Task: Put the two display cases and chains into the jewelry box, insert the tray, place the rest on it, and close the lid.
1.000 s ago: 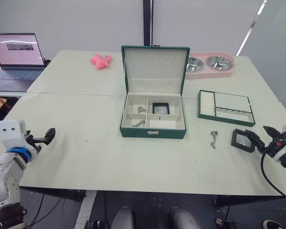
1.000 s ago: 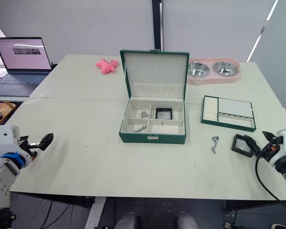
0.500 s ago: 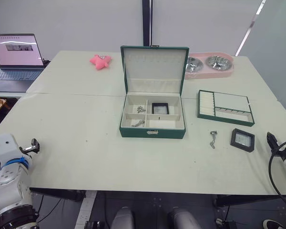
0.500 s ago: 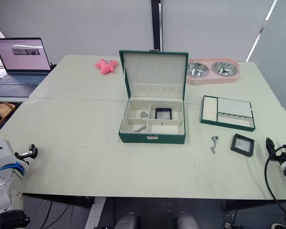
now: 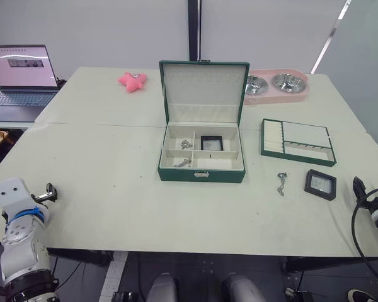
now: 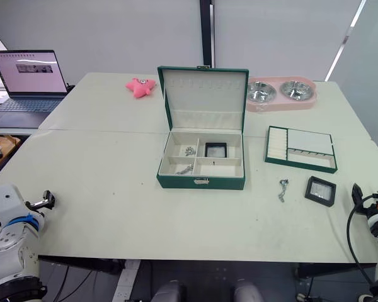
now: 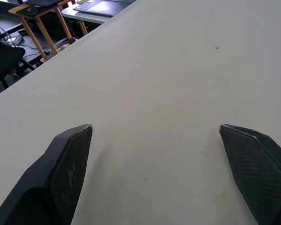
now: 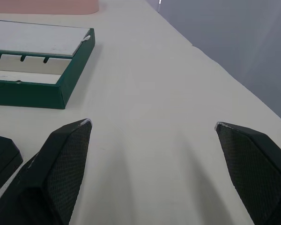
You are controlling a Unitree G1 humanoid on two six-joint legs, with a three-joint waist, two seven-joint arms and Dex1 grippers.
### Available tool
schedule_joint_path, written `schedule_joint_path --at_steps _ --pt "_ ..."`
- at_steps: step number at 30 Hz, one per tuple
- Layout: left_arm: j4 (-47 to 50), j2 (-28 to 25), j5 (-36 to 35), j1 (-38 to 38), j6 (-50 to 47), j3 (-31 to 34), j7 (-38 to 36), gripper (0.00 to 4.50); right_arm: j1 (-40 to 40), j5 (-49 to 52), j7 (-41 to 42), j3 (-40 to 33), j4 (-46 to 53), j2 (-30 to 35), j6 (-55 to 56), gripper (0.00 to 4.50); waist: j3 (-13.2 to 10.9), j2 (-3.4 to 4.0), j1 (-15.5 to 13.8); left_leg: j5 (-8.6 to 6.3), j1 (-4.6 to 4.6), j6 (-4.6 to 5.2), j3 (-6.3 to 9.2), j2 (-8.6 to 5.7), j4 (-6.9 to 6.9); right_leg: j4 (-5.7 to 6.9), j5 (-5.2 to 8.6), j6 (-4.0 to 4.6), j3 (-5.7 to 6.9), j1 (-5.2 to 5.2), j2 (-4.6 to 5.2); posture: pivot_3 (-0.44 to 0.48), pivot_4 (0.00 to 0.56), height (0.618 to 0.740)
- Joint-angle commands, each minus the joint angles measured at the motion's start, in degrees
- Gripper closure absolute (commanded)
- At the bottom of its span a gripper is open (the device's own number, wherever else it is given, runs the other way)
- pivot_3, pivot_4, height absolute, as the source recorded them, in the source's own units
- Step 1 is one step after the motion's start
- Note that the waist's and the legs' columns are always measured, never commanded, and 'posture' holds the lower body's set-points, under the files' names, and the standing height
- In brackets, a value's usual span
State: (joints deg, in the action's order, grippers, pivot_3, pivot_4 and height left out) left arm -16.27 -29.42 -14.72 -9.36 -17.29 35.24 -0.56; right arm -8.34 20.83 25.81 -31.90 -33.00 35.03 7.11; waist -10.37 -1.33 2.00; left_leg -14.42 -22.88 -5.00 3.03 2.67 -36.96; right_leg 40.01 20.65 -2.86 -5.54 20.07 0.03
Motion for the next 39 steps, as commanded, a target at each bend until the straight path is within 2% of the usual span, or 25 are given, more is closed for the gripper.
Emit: schedule_joint_path --at_steps 1,16,20,24,27,32,39 --pt "2.6 0.1 -0.3 -0.6 0.0 -0.2 0.5 0.03 -0.8 0.2 -0.5 -0.9 0.3 0.5 1.7 0.00 0.0 0.00 0.0 0.00 0.00 0.00 0.00 0.00 0.00 0.00 0.00 0.00 0.00 0.00 0.00 0.000 0.150 0.740" --pt "5.6 -0.2 -0.9 -1.8 -1.2 -1.2 -0.1 0.03 -0.5 1.0 0.4 -1.2 0.6 0.7 1.6 0.00 0.0 0.00 0.0 0.00 0.00 0.00 0.00 0.00 -0.01 0.00 0.00 0.00 0.01 -0.01 0.00 0.000 0.150 0.740" --pt "9.1 -0.5 -2.4 -3.4 -1.1 -2.1 -2.8 0.03 -0.5 2.3 3.2 -0.9 2.3 1.2 0.5 0.00 0.0 0.00 0.0 0.00 -0.01 -0.01 0.00 0.00 -0.01 0.00 0.00 0.00 0.01 -0.02 0.00 0.000 0.150 0.740" --pt "15.8 -2.5 -6.6 -5.9 -0.9 -7.0 -14.1 0.03 1.3 4.7 11.5 1.9 10.1 3.5 -5.5 0.00 0.0 0.00 -0.1 0.01 -0.01 -0.02 0.00 -0.01 -0.01 0.00 0.00 0.00 0.02 -0.03 -0.01 0.000 0.150 0.740" --pt "19.2 -5.1 -10.8 -8.2 -3.7 -11.2 -23.8 0.03 3.0 7.5 19.1 3.7 16.8 7.0 -11.5 0.00 0.0 0.03 -0.1 0.01 -0.01 -0.03 0.00 -0.02 -0.03 0.00 0.00 0.00 0.02 -0.04 -0.01 0.000 0.150 0.740" --pt "23.1 -7.0 -15.6 -13.4 -7.4 -18.7 -35.6 0.03 5.9 9.1 28.5 7.8 25.6 13.2 -19.6 0.00 0.0 0.04 -0.1 0.01 0.00 -0.01 0.03 -0.01 -0.02 -0.04 0.00 0.00 0.04 -0.08 -0.05 0.000 0.150 0.740" --pt "27.5 -7.2 -18.4 -19.6 -10.7 -32.1 -51.8 0.03 6.0 5.7 38.5 13.2 28.4 21.6 -22.8 0.00 0.0 0.04 -0.1 0.00 -0.01 0.00 0.03 -0.04 -0.08 -0.06 0.00 -0.01 0.03 -0.10 -0.07 0.000 0.150 0.740"
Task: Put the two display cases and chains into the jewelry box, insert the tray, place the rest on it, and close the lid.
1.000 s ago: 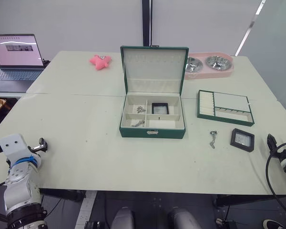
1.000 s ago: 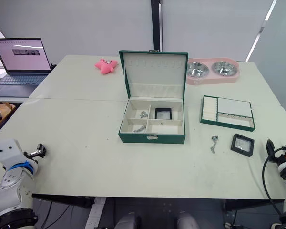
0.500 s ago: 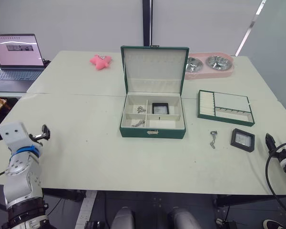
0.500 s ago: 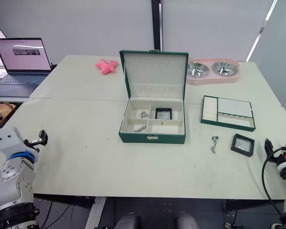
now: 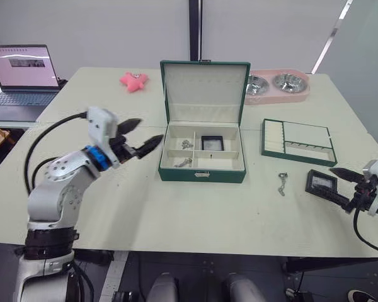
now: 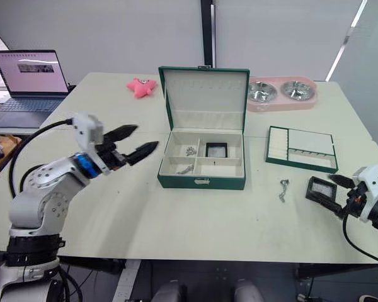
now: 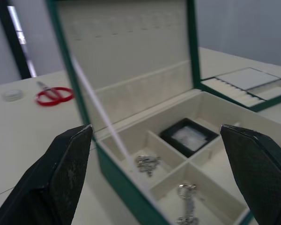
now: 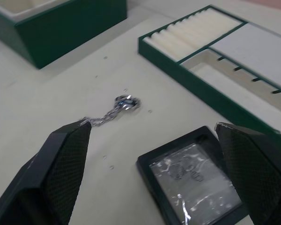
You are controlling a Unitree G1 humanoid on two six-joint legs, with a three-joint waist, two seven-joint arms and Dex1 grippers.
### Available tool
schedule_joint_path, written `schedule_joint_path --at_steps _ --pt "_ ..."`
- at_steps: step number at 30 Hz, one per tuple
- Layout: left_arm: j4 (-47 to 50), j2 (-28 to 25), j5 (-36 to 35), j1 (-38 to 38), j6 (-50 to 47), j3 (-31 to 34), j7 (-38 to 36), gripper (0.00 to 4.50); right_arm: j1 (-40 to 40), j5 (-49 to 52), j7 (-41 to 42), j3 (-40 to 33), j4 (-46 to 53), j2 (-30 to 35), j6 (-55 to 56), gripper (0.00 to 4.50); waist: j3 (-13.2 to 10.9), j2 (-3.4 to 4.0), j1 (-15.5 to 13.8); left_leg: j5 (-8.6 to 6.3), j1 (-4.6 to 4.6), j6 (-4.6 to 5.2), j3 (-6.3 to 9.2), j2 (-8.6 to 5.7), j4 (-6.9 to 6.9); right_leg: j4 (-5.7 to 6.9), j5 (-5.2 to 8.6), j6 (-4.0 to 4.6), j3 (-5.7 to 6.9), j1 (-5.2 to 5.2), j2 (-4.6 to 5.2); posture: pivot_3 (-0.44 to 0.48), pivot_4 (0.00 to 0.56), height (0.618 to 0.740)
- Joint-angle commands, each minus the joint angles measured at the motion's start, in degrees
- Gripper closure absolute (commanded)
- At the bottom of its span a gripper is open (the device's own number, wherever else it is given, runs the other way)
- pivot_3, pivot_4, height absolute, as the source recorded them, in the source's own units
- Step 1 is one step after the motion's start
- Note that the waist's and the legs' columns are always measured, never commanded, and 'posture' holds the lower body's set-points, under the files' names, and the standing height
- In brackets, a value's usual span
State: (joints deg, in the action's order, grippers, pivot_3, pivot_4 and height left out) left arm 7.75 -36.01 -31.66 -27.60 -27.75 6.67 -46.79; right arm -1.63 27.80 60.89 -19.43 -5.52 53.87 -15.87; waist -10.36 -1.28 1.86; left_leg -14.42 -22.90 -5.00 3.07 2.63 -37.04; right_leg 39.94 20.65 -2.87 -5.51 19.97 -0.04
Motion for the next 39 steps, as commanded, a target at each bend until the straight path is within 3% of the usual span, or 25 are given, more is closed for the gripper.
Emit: schedule_joint_path --at_steps 1,13,24,27,32,39 --pt "4.1 -0.5 -1.6 -1.6 -0.3 -5.1 -7.5 0.03 -1.0 -2.2 4.5 1.7 0.4 3.7 0.6 0.00 0.0 0.00 0.1 0.00 0.00 0.00 -0.01 0.00 0.00 -0.01 0.00 0.00 -0.01 -0.01 0.00 0.000 0.150 0.740" --pt "-0.9 6.3 5.8 -3.4 14.4 -19.4 -23.8 0.03 -10.8 -11.4 12.7 11.2 -13.5 5.3 8.8 0.00 0.0 0.00 0.1 0.00 0.02 0.00 -0.01 0.01 -0.06 -0.02 0.00 0.00 -0.02 -0.03 -0.03 0.000 0.150 0.740" --pt "-1.1 9.4 7.0 -0.3 16.2 -20.8 -24.5 0.03 -14.1 -13.6 12.7 12.4 -20.8 3.0 13.1 0.00 0.0 0.01 0.1 0.00 0.02 0.01 0.00 0.02 -0.09 0.00 0.00 0.00 -0.03 -0.04 -0.03 0.000 0.150 0.740" --pt "-1.2 9.6 7.0 -0.4 16.0 -20.5 -24.0 0.00 -14.5 -13.8 12.6 12.4 -21.3 2.7 13.6 0.61 0.0 0.01 0.1 0.00 0.02 0.01 0.01 0.02 -0.09 -0.01 0.00 0.00 -0.01 -0.06 -0.02 0.000 0.150 0.740" --pt "-1.0 10.0 7.2 -1.0 15.9 -20.2 -22.7 0.00 -15.1 -14.3 12.4 12.5 -22.3 2.1 14.3 2.26 0.0 0.01 0.1 0.00 0.03 0.01 0.01 0.02 -0.10 0.00 0.00 0.00 -0.02 -0.07 -0.02 0.000 0.150 0.740" --pt "-1.2 10.3 7.2 -1.3 15.8 -20.1 -21.8 0.00 -14.9 -14.5 12.1 12.1 -22.9 1.9 15.2 4.00 0.0 0.01 0.1 0.00 0.04 0.01 0.01 0.02 -0.11 -0.01 0.00 0.00 -0.01 -0.08 -0.02 0.000 0.150 0.740"
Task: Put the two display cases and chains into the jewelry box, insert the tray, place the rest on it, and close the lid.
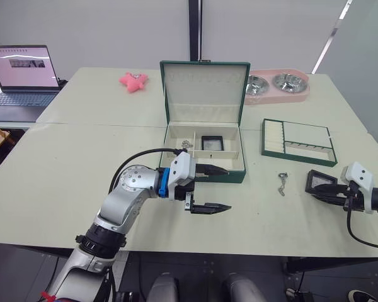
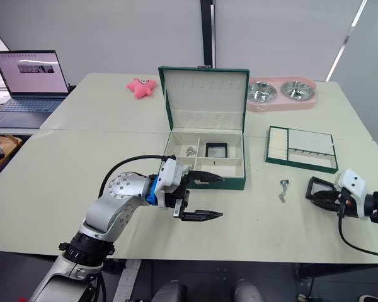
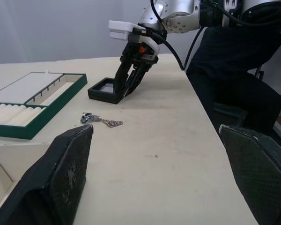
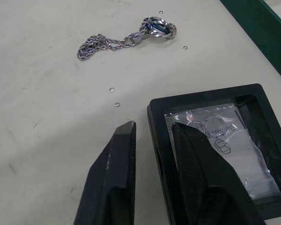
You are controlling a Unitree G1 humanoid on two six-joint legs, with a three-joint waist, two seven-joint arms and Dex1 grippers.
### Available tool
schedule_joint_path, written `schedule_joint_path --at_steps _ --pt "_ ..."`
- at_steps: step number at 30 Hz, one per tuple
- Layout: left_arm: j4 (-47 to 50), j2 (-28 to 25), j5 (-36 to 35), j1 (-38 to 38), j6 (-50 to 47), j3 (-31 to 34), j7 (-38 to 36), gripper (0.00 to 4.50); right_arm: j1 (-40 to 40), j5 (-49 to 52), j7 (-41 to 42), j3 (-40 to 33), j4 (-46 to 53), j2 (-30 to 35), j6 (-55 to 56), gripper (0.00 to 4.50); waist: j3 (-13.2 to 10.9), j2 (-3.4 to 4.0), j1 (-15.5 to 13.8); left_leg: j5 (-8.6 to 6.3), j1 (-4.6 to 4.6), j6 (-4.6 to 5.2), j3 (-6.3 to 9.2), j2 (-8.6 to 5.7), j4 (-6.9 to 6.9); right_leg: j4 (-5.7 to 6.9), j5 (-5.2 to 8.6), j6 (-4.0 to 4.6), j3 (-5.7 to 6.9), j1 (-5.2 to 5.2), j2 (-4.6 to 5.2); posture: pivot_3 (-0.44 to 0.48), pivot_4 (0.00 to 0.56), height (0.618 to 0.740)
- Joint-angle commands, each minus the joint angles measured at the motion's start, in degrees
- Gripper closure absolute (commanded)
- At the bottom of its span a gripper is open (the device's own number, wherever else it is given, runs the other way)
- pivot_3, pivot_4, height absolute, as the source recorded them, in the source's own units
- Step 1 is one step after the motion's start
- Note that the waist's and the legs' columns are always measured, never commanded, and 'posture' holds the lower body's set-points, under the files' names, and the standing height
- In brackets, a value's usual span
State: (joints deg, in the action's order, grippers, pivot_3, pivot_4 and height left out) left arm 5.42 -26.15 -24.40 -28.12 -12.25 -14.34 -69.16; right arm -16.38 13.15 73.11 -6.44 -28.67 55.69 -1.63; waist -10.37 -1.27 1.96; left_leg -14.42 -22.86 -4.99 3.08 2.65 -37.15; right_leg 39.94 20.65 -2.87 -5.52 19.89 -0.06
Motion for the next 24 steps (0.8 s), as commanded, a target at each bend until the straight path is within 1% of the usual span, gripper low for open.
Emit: schedule_joint_path --at_steps 1,2,3,10,13,15,19,22,24 --pt "1.1 0.5 -0.1 -0.7 0.2 0.9 0.7 0.00 0.0 0.1 -0.2 -1.0 0.2 0.1 1.1 4.22 0.0 0.00 0.0 0.00 0.00 0.00 0.00 0.00 0.00 0.00 0.00 0.00 0.00 0.00 0.00 0.000 0.150 0.740" --pt "1.0 0.6 -0.1 -0.6 0.2 0.9 0.8 0.00 0.1 0.0 -0.2 -1.0 0.1 0.1 1.2 4.44 0.0 0.00 0.0 0.00 0.00 0.00 0.00 0.00 0.00 0.00 0.00 0.00 0.00 0.00 0.00 0.000 0.150 0.740" --pt "0.9 0.8 -0.1 -0.6 0.2 1.0 1.0 0.00 0.3 0.0 -0.3 -1.1 0.1 0.1 1.4 4.48 0.0 0.00 0.0 0.00 0.00 0.00 0.00 0.00 0.00 0.00 0.00 0.00 0.00 -0.02 0.00 0.000 0.150 0.740" --pt "-0.1 1.2 0.2 -0.3 0.7 0.9 1.3 0.00 1.0 0.3 -0.5 -1.4 1.1 0.3 0.8 4.48 0.0 0.00 0.0 0.00 0.03 0.00 0.01 0.00 -0.01 0.00 0.00 0.00 0.01 -0.05 0.00 0.000 0.150 0.740" --pt "-0.1 1.1 0.4 0.4 1.1 0.9 1.4 0.00 0.9 1.8 0.0 -2.2 4.3 1.2 -1.8 4.48 0.0 0.01 0.0 0.00 0.03 0.00 0.01 0.00 -0.01 -0.01 0.00 0.00 0.00 -0.07 0.00 0.000 0.150 0.740" --pt "0.0 1.0 0.5 0.8 1.2 1.1 1.5 0.00 1.0 2.8 0.2 -2.6 7.4 1.8 -4.4 4.48 0.0 0.01 0.0 0.00 0.04 0.00 0.02 0.00 -0.01 0.00 0.00 0.00 0.01 -0.07 0.00 0.000 0.150 0.740" --pt "0.1 1.0 0.6 1.9 0.9 2.5 3.6 0.00 0.1 7.0 1.8 -2.7 18.5 3.9 -14.4 4.48 0.0 0.10 0.1 0.00 0.04 0.00 0.03 0.00 -0.01 0.00 0.00 0.00 0.01 -0.07 0.00 0.000 0.150 0.740" --pt "0.9 1.0 0.5 3.6 0.5 4.3 6.7 0.00 -2.6 9.1 2.0 -0.9 26.0 4.5 -20.6 4.48 0.0 0.11 0.1 0.00 0.04 0.01 0.05 0.02 -0.01 0.00 0.00 0.00 0.01 -0.07 -0.01 0.000 0.150 0.740" --pt "1.9 0.9 0.5 5.0 0.1 5.7 9.0 0.00 -5.7 9.6 1.9 1.2 29.1 4.0 -24.4 4.48 0.0 0.11 0.2 0.00 0.04 0.01 0.08 0.02 -0.02 0.01 0.00 0.00 0.04 -0.07 -0.01 0.000 0.150 0.740"
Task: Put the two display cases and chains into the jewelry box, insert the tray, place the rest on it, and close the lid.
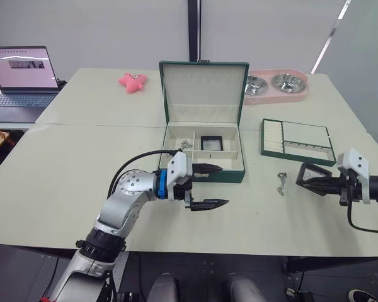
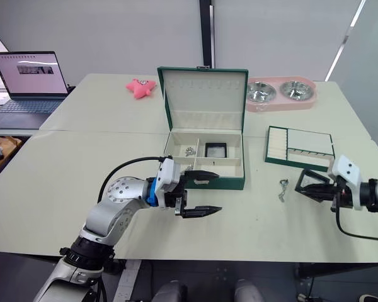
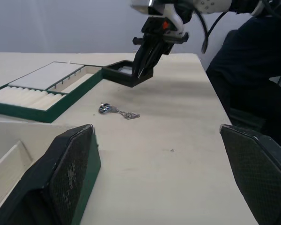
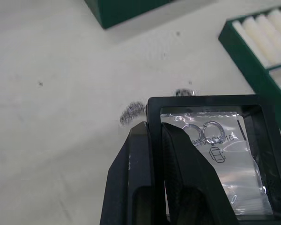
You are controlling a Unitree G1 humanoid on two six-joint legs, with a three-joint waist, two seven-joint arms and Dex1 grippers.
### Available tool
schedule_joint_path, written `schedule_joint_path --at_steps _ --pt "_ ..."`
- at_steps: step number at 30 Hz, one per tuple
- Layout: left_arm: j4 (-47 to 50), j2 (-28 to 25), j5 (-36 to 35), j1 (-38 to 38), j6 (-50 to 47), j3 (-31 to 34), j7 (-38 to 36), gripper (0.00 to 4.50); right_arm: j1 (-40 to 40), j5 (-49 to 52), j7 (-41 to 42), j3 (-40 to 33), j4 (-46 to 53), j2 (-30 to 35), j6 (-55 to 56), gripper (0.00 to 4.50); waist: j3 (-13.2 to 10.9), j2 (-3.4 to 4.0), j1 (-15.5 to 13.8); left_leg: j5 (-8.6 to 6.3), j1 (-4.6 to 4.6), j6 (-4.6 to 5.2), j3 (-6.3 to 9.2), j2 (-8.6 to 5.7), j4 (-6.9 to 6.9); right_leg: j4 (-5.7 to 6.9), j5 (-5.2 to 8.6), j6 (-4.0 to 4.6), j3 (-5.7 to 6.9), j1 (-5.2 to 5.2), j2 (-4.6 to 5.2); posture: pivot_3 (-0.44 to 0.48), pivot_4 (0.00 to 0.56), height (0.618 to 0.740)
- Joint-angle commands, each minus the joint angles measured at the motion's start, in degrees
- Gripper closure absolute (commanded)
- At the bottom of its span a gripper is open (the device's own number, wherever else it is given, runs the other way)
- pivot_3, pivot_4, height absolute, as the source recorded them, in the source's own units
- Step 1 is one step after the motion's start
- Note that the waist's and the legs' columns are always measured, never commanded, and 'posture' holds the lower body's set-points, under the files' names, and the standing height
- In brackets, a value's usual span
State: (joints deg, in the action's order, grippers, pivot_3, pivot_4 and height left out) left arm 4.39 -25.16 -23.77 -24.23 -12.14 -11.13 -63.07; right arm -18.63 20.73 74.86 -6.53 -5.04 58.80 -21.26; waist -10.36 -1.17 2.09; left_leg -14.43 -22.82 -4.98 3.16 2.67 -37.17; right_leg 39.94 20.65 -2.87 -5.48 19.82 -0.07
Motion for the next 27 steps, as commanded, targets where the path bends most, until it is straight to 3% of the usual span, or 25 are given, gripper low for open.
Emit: schedule_joint_path --at_steps 1,5,13,27 --pt "3.5 -0.2 -0.2 1.7 -0.3 3.3 4.0 0.00 -5.1 2.3 0.0 2.3 6.7 0.4 -6.6 4.48 0.0 0.00 0.0 0.00 -0.01 0.00 0.00 0.00 0.00 0.00 0.00 0.00 -0.01 0.00 0.00 0.000 0.150 0.740" --pt "6.0 -0.5 -0.7 4.1 -1.8 5.9 7.9 0.00 -12.0 2.1 -1.0 6.3 8.2 -2.9 -9.8 4.48 0.0 -0.02 -0.3 0.00 -0.06 0.00 0.07 -0.02 0.00 -0.03 0.00 0.00 0.06 0.02 0.02 0.000 0.150 0.740" --pt "15.4 -0.6 -0.5 13.9 -4.4 11.8 18.4 0.00 -30.7 -2.9 -1.4 18.3 -0.5 -18.4 -8.3 4.48 0.0 -0.03 0.8 0.00 -0.08 0.00 0.05 0.03 0.02 0.04 0.00 0.01 0.03 0.17 0.02 0.000 0.150 0.740" --pt "23.3 1.6 -2.7 22.6 -6.3 17.4 29.1 0.00 -44.2 -13.1 -0.3 28.3 -20.1 -31.6 -5.5 4.48 0.0 -0.04 0.6 0.00 -0.13 0.00 0.07 0.03 0.04 0.11 -0.01 0.02 0.09 0.29 0.12 0.000 0.150 0.740"
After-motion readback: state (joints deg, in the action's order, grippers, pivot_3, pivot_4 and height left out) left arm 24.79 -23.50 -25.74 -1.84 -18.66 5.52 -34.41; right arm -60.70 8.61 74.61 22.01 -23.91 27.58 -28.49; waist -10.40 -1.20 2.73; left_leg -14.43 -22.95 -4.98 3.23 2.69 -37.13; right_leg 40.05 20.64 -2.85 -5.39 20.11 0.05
